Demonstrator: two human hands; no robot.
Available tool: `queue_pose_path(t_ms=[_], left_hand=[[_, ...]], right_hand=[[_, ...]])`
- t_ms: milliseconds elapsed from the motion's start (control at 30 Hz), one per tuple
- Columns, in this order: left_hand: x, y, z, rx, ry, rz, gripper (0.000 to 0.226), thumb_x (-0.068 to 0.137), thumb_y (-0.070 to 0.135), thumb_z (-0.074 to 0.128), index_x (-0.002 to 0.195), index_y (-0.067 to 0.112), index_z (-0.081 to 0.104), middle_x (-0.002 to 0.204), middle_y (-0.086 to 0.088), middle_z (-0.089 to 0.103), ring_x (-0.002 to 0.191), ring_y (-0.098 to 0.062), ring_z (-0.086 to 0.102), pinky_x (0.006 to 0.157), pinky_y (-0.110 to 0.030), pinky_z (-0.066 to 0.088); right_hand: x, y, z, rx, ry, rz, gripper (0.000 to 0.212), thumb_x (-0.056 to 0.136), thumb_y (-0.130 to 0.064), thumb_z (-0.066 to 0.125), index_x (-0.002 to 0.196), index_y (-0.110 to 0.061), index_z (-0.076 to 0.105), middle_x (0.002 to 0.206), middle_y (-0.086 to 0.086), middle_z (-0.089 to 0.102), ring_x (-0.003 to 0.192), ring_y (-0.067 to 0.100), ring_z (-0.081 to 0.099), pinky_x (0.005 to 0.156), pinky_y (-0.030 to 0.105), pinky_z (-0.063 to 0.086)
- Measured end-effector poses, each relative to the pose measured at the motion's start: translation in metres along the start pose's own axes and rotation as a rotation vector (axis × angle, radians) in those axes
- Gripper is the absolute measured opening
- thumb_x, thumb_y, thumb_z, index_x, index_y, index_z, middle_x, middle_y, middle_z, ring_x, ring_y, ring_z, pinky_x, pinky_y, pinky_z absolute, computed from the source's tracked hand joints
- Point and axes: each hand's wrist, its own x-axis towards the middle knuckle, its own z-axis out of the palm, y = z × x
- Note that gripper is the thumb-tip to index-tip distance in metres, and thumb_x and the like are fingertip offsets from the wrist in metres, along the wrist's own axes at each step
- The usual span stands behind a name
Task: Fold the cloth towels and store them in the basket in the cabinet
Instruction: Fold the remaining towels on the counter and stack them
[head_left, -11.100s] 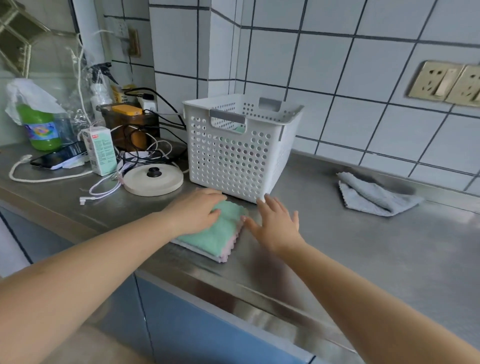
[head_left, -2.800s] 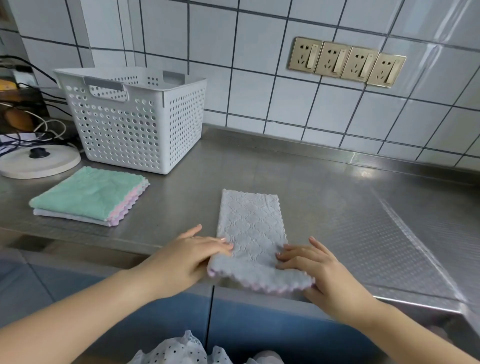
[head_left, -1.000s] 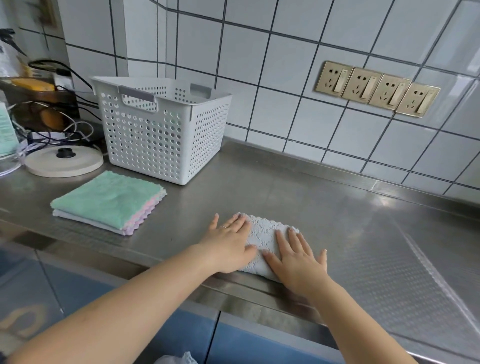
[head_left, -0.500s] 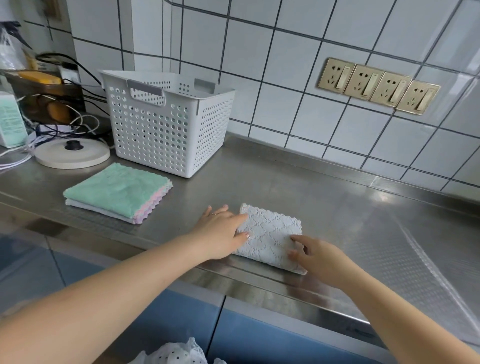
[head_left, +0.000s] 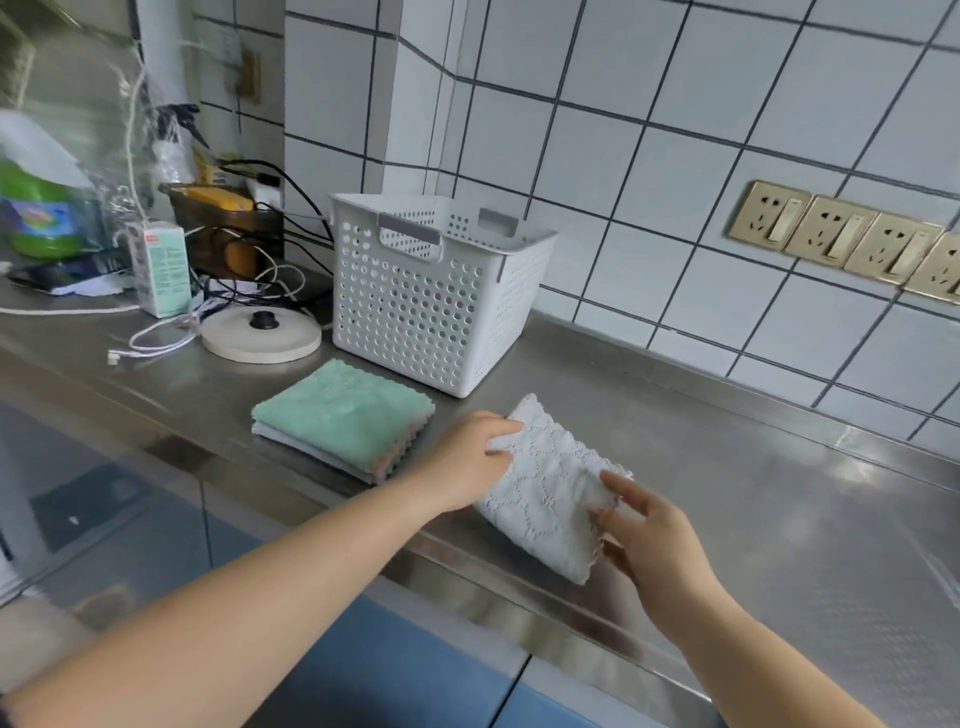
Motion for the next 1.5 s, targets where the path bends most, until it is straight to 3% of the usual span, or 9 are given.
queue_pose_path(t_ms=[100, 267, 567, 633, 900, 967, 1067, 1233, 1500], left_hand=[[-0.007, -0.014, -0.058, 0.054, 0.055, -0.035, 0.042, 0.095, 0.01, 0.05, 0.136, 0.018, 0.05, 0.145, 0.006, 0.038, 0.127, -0.014, 0.045, 0.098, -0.017, 0.034], [-0.005, -0.047, -0.146, 0.209, 0.067, -0.108, 0.045, 0.095, 0.012, 0.051, 0.138, 0.021, 0.046, 0.149, 0.002, 0.036, 0.136, -0.012, 0.034, 0.101, -0.018, 0.024], [0.005, -0.098, -0.195, 0.152, 0.052, -0.303, 0.049, 0.092, 0.018, 0.057, 0.139, 0.023, 0.046, 0.147, 0.0, 0.04, 0.13, -0.013, 0.04, 0.099, -0.02, 0.031], [0.006, -0.102, -0.193, 0.143, 0.042, -0.303, 0.049, 0.092, 0.017, 0.057, 0.139, 0.022, 0.045, 0.147, 0.0, 0.04, 0.128, -0.012, 0.04, 0.097, -0.018, 0.031], [0.008, -0.116, -0.181, 0.159, -0.001, -0.279, 0.049, 0.094, 0.017, 0.055, 0.141, 0.022, 0.043, 0.15, 0.003, 0.036, 0.134, -0.014, 0.036, 0.103, -0.021, 0.027], [0.009, -0.115, -0.181, 0.217, 0.005, -0.245, 0.049, 0.094, 0.019, 0.055, 0.142, 0.019, 0.041, 0.151, 0.001, 0.032, 0.135, -0.013, 0.035, 0.101, -0.017, 0.024], [0.011, -0.107, -0.178, 0.387, 0.095, -0.101, 0.049, 0.096, 0.024, 0.05, 0.143, 0.014, 0.039, 0.153, 0.001, 0.025, 0.138, -0.011, 0.027, 0.105, -0.014, 0.017], [0.02, -0.088, -0.156, 0.665, -0.061, 0.091, 0.051, 0.101, 0.025, 0.034, 0.149, 0.013, 0.024, 0.158, 0.002, 0.015, 0.145, -0.014, 0.012, 0.115, -0.026, 0.008], [0.028, -0.11, -0.152, 0.738, -0.297, -0.127, 0.061, 0.1, 0.041, 0.024, 0.151, 0.017, 0.001, 0.159, 0.0, -0.008, 0.145, -0.012, -0.008, 0.119, -0.034, 0.001]], right_hand=[[0.01, -0.015, 0.049, 0.035, -0.099, -0.032, 0.04, 0.088, -0.003, 0.061, 0.127, -0.013, 0.056, 0.09, 0.011, 0.064, 0.083, 0.022, 0.058, 0.07, 0.028, 0.047], [0.034, -0.046, 0.13, 0.087, -0.236, -0.05, 0.041, 0.088, -0.004, 0.062, 0.128, -0.01, 0.054, 0.086, 0.0, 0.063, 0.079, 0.016, 0.057, 0.067, 0.021, 0.052], [0.061, -0.062, 0.194, -0.129, -0.244, -0.132, 0.035, 0.086, -0.001, 0.059, 0.12, -0.011, 0.061, 0.097, 0.002, 0.065, 0.08, 0.019, 0.059, 0.093, 0.047, 0.051], [0.063, -0.058, 0.195, -0.139, -0.242, -0.121, 0.033, 0.086, 0.0, 0.058, 0.116, -0.013, 0.062, 0.085, 0.0, 0.064, 0.078, 0.021, 0.056, 0.092, 0.049, 0.05], [0.071, -0.036, 0.19, -0.155, -0.235, -0.11, 0.039, 0.087, -0.004, 0.061, 0.125, -0.01, 0.058, 0.082, 0.0, 0.061, 0.065, 0.016, 0.056, 0.07, 0.025, 0.051], [0.075, -0.032, 0.187, -0.29, -0.195, -0.187, 0.045, 0.085, -0.014, 0.066, 0.129, -0.014, 0.055, 0.109, 0.005, 0.062, 0.089, 0.017, 0.063, 0.084, 0.025, 0.05], [0.079, -0.036, 0.188, -0.551, -0.084, -0.41, 0.05, 0.088, -0.026, 0.061, 0.136, -0.017, 0.049, 0.15, 0.005, 0.031, 0.136, 0.019, 0.035, 0.112, 0.034, 0.028], [0.074, -0.047, 0.214, -0.966, -0.164, -0.618, 0.048, 0.094, -0.038, 0.041, 0.142, -0.032, 0.036, 0.157, -0.006, 0.017, 0.146, 0.011, 0.008, 0.113, 0.054, 0.003], [0.076, -0.021, 0.213, -1.152, -0.273, -0.448, 0.064, 0.094, -0.06, 0.018, 0.15, -0.029, 0.008, 0.159, -0.008, 0.002, 0.146, 0.01, -0.004, 0.111, 0.06, -0.004]])
